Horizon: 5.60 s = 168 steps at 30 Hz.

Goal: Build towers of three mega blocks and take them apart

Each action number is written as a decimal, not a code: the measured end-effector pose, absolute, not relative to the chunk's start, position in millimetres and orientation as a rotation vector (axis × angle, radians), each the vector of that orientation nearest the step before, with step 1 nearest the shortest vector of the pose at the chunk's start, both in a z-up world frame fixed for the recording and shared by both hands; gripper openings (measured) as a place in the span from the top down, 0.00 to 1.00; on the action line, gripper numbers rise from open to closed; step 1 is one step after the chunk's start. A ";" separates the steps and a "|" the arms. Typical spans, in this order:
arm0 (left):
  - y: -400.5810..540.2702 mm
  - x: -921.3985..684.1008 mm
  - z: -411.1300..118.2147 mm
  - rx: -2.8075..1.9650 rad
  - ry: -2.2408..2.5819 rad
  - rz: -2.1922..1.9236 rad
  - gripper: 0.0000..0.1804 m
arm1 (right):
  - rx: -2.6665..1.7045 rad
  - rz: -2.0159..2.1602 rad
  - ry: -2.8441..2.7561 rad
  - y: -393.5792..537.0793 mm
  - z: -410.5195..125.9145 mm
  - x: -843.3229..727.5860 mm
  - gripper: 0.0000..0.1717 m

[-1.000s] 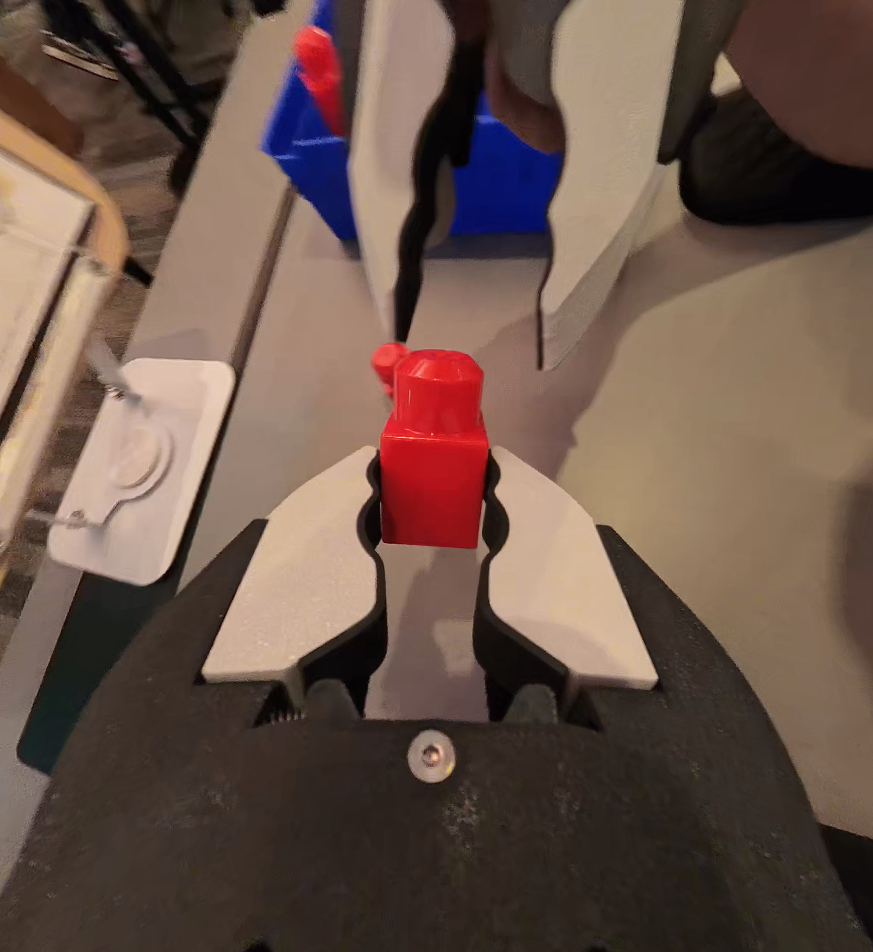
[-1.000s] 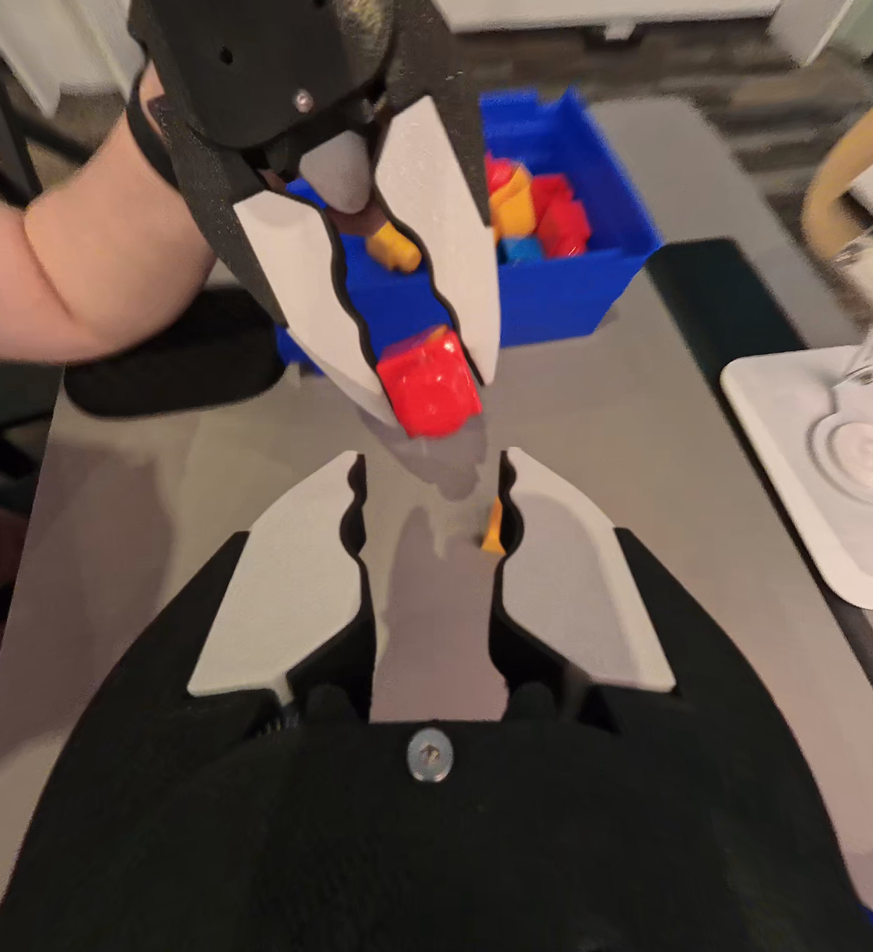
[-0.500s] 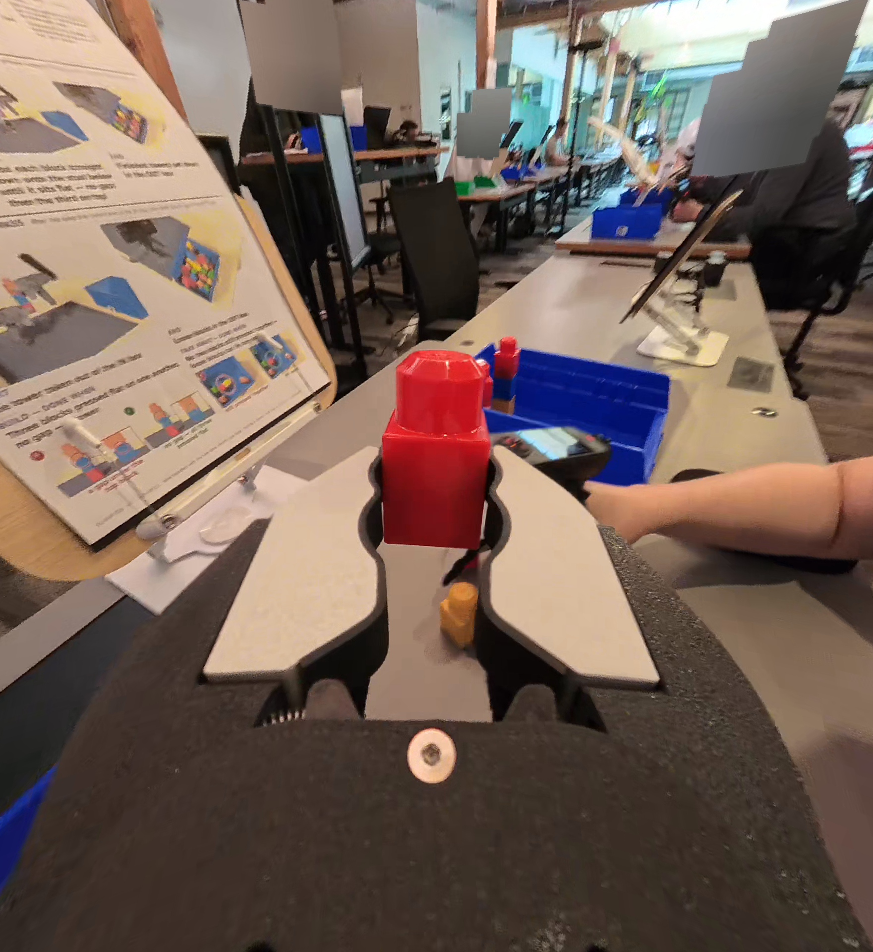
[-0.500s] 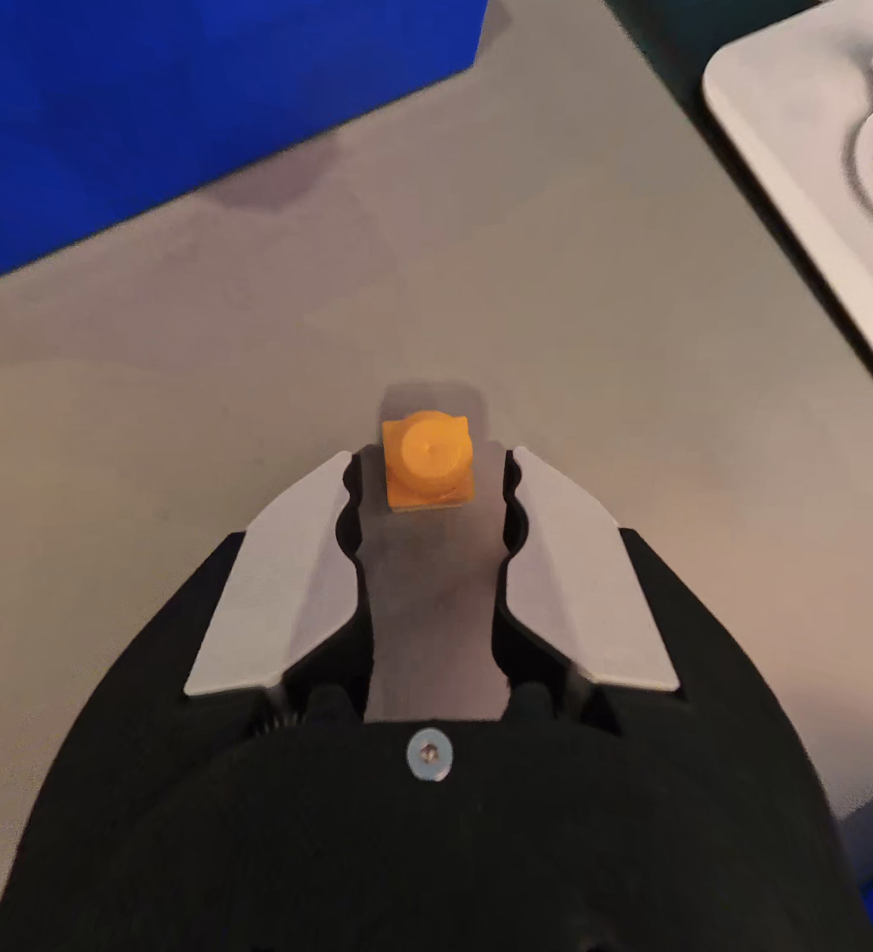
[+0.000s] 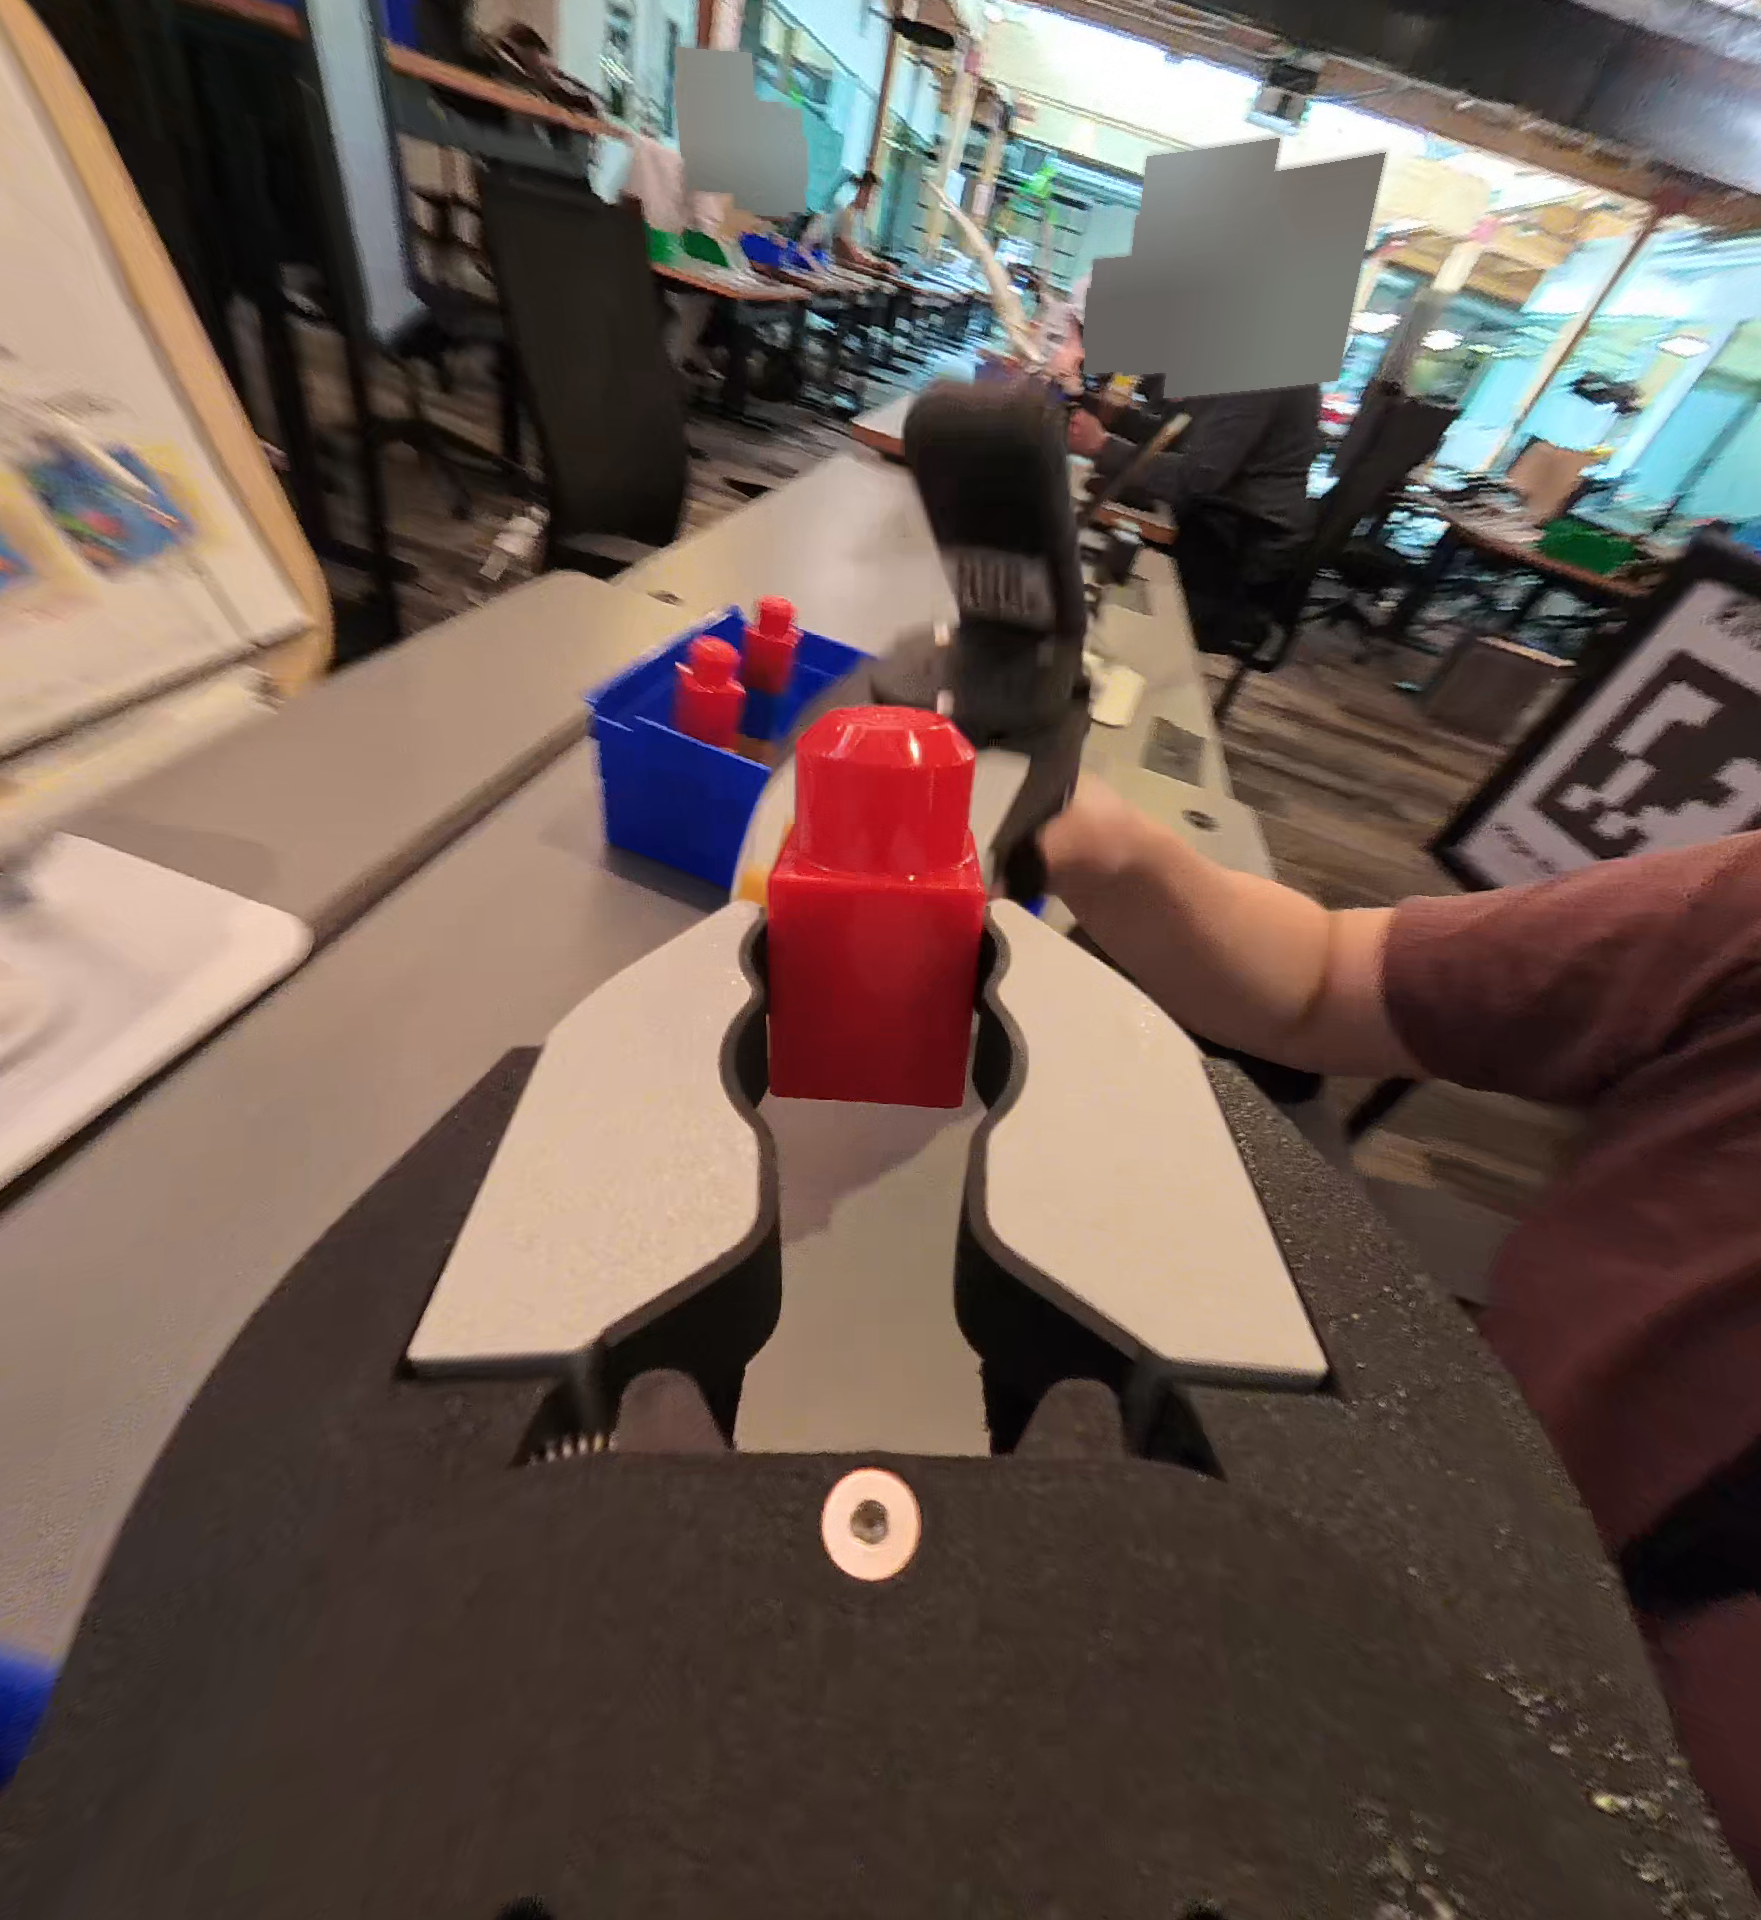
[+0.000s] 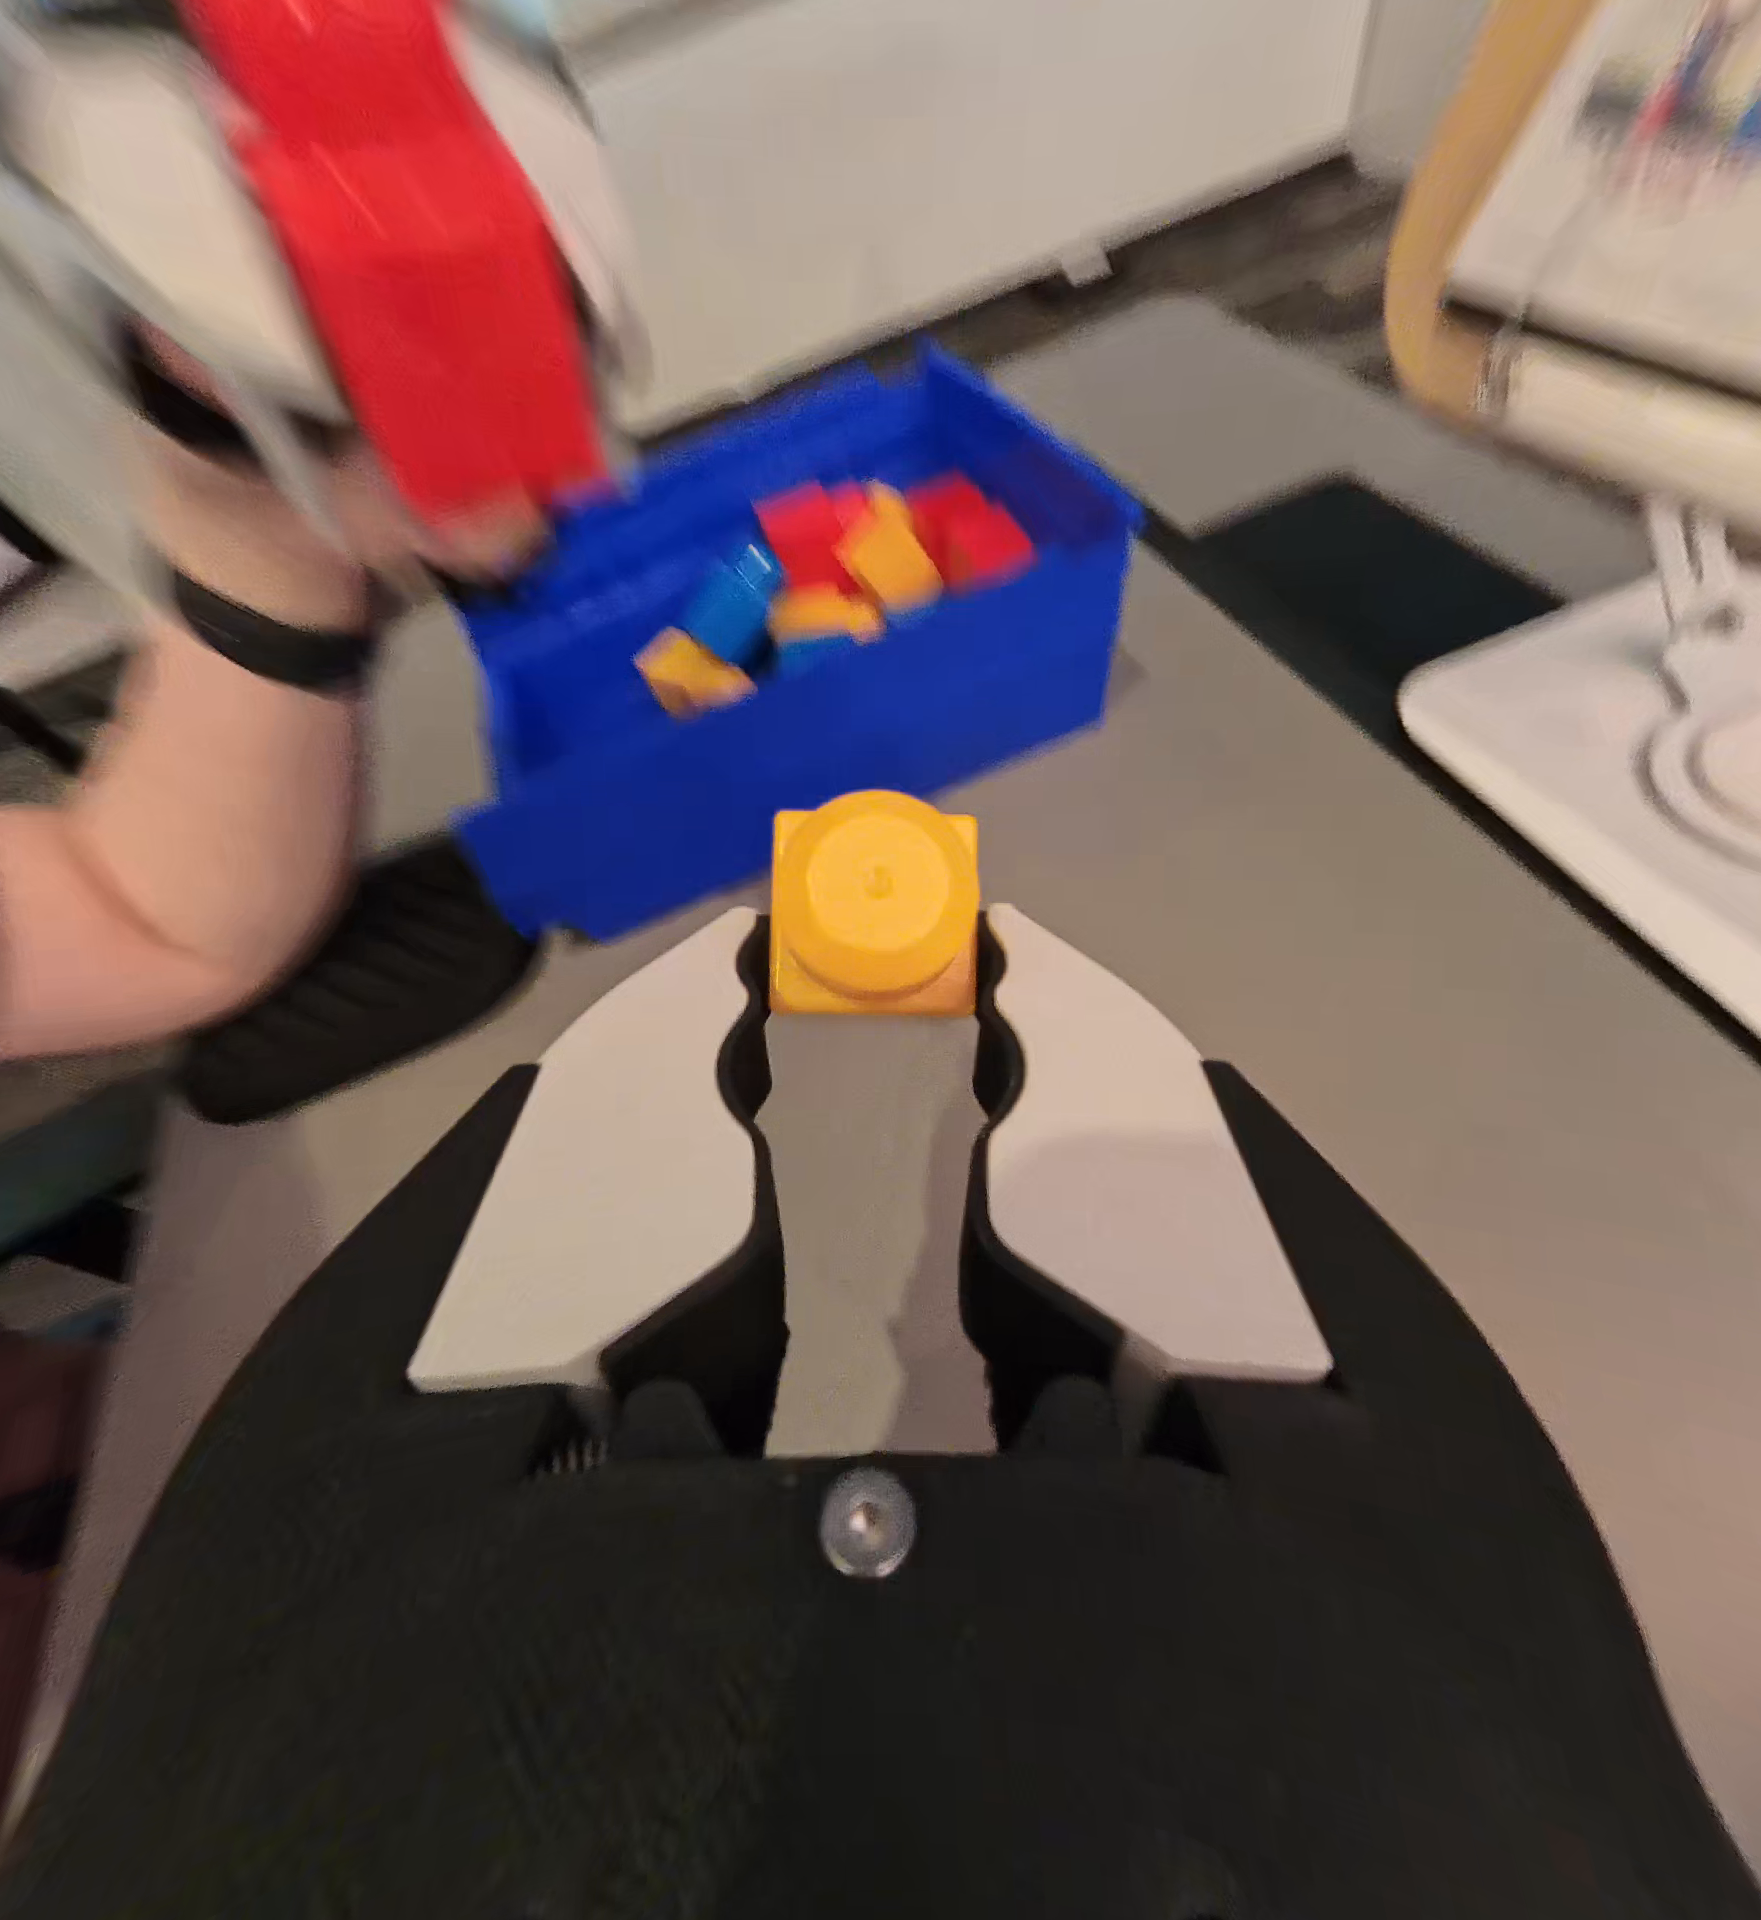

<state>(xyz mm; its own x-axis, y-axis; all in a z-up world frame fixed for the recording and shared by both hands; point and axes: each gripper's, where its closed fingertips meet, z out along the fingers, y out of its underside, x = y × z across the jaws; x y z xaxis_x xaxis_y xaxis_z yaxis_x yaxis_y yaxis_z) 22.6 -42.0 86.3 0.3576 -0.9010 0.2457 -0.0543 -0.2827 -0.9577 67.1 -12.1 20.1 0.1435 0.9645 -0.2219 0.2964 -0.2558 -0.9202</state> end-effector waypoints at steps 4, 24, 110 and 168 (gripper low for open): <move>-51.9 60.4 61.0 -1.702 0.945 -1.271 0.80 | -1.470 1.331 -1.212 -39.4 86.7 95.6 0.79; -83.6 103.1 12.5 -1.830 1.263 -1.225 0.80 | -1.653 1.471 -1.468 -68.3 51.3 94.8 0.79; -112.7 79.9 -22.9 -2.152 1.435 -1.215 0.81 | -1.718 1.373 -1.626 -78.1 30.3 101.0 0.79; -70.1 80.9 42.3 -1.841 1.021 -1.354 0.76 | -1.511 1.446 -1.190 -46.1 81.1 79.1 0.79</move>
<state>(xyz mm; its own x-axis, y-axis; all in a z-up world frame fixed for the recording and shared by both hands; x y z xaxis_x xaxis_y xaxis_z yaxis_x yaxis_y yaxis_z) 80.9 -70.1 42.3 0.1724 -0.8636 0.4738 -0.2186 -0.5026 -0.8364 79.1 -46.1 81.1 -0.0544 0.9441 -0.3252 0.1374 -0.3155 -0.9389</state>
